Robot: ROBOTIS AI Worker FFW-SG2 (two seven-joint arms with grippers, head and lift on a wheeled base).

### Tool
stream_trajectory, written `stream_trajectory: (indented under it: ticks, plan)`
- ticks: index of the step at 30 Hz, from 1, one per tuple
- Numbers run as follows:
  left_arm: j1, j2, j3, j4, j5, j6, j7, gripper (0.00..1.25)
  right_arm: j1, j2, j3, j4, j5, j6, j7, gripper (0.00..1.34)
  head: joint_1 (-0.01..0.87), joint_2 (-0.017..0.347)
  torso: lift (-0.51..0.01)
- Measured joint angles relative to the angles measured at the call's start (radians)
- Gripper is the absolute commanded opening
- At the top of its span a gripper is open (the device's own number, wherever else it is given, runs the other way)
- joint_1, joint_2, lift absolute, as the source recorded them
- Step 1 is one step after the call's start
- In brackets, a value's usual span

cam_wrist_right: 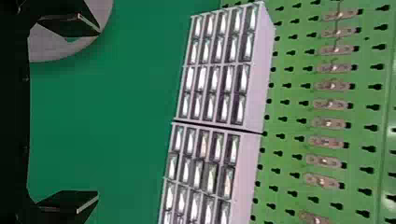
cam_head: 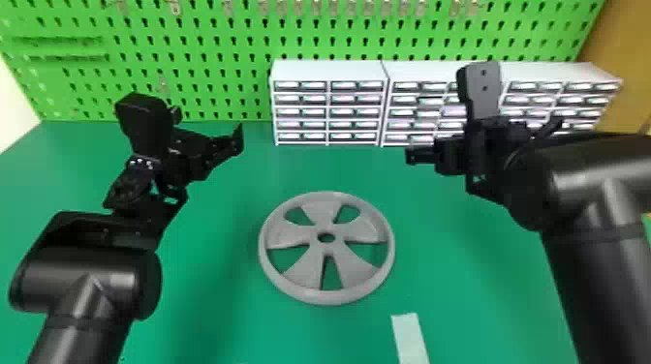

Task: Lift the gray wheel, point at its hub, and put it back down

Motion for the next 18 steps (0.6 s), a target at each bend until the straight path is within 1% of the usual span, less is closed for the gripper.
stream_trajectory:
  ticks: [3,10,14,18]
  plan:
    - [0.0,0.0,0.0,-0.002,-0.003,0.006,-0.001,1.16,-0.017,0.002,0.002,0.033,-0.02,0.019,0.001,1.26,0.692,0.048,-0.088]
    - [-0.001,0.001,0.0,-0.006,-0.012,0.024,-0.009,1.16,-0.069,0.009,0.02,0.16,-0.085,0.044,0.011,1.26,0.692,0.048,-0.088]
    - [-0.002,0.001,0.001,-0.007,-0.016,0.032,-0.013,1.16,-0.102,0.015,0.047,0.228,-0.092,0.056,0.028,1.26,0.692,0.048,-0.088]
    - [-0.002,0.001,0.002,-0.008,-0.018,0.039,-0.016,1.16,-0.127,0.029,0.074,0.299,-0.081,0.058,0.037,1.26,0.692,0.048,-0.088]
